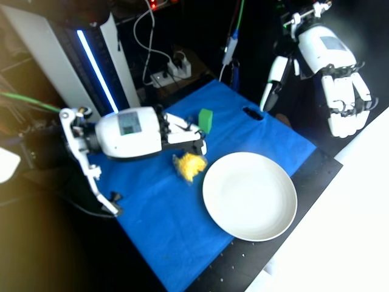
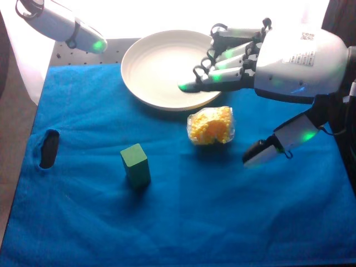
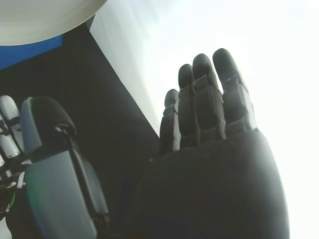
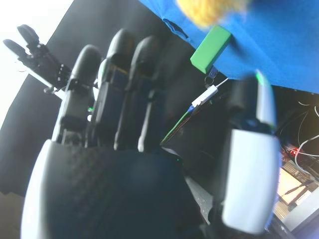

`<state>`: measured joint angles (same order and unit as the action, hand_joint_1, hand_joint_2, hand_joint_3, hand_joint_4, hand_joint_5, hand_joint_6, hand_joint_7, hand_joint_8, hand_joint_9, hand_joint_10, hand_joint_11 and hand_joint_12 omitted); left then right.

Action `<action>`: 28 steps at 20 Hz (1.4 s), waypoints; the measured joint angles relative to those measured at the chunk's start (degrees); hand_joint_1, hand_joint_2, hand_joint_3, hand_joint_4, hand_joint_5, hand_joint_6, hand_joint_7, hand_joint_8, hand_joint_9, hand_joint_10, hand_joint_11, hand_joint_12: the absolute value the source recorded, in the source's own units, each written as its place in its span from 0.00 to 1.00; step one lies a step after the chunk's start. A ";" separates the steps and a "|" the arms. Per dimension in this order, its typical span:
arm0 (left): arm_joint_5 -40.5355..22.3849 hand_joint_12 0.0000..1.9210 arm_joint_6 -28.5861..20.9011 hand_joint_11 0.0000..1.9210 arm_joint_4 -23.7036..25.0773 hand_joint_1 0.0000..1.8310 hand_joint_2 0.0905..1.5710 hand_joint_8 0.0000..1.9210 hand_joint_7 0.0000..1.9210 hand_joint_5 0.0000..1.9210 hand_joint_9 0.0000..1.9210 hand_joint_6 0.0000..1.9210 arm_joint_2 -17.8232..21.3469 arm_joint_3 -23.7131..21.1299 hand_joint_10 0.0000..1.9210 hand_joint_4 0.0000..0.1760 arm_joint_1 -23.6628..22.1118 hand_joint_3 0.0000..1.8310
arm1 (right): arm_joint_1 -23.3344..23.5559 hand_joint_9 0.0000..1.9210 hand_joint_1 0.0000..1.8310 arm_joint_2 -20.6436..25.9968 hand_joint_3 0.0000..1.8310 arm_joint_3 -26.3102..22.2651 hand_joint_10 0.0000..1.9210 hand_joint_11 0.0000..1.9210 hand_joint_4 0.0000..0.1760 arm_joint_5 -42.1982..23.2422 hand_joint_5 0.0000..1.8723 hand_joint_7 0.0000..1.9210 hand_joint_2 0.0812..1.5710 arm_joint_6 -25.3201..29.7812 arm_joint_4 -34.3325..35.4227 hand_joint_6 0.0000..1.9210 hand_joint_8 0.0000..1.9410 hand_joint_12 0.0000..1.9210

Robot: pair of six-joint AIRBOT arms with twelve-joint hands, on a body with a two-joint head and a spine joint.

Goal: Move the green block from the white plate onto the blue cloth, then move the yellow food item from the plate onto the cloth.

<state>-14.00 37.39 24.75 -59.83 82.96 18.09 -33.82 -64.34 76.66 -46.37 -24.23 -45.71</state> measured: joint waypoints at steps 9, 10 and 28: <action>-6.54 0.49 0.00 0.00 -2.64 0.36 0.45 0.00 0.13 0.05 0.16 0.00 3.41 -4.70 0.00 0.93 3.26 0.00 | 0.00 0.03 0.36 4.70 0.00 0.00 0.00 0.00 0.96 -0.79 0.00 0.01 0.39 -0.04 14.01 0.00 0.00 0.24; -8.81 0.46 0.00 0.00 -4.09 0.33 0.45 0.00 0.13 0.04 0.15 0.00 4.35 -5.44 0.00 0.79 4.35 0.00 | 0.00 0.02 0.37 5.33 0.00 -0.02 0.00 0.00 0.99 -1.53 0.00 0.00 0.38 -0.13 16.90 0.00 0.00 0.19; -33.40 0.40 3.76 0.00 -9.77 0.37 0.43 0.00 0.08 0.00 0.10 0.00 13.81 -17.92 0.00 0.64 5.66 0.00 | 0.00 0.00 0.35 10.62 0.00 -2.43 0.00 0.00 1.00 -18.73 0.00 0.01 0.40 -0.33 40.74 0.00 0.00 0.00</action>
<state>-47.40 41.15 14.98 -46.02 65.04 23.75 -33.82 -53.71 74.24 -65.10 -24.56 -4.97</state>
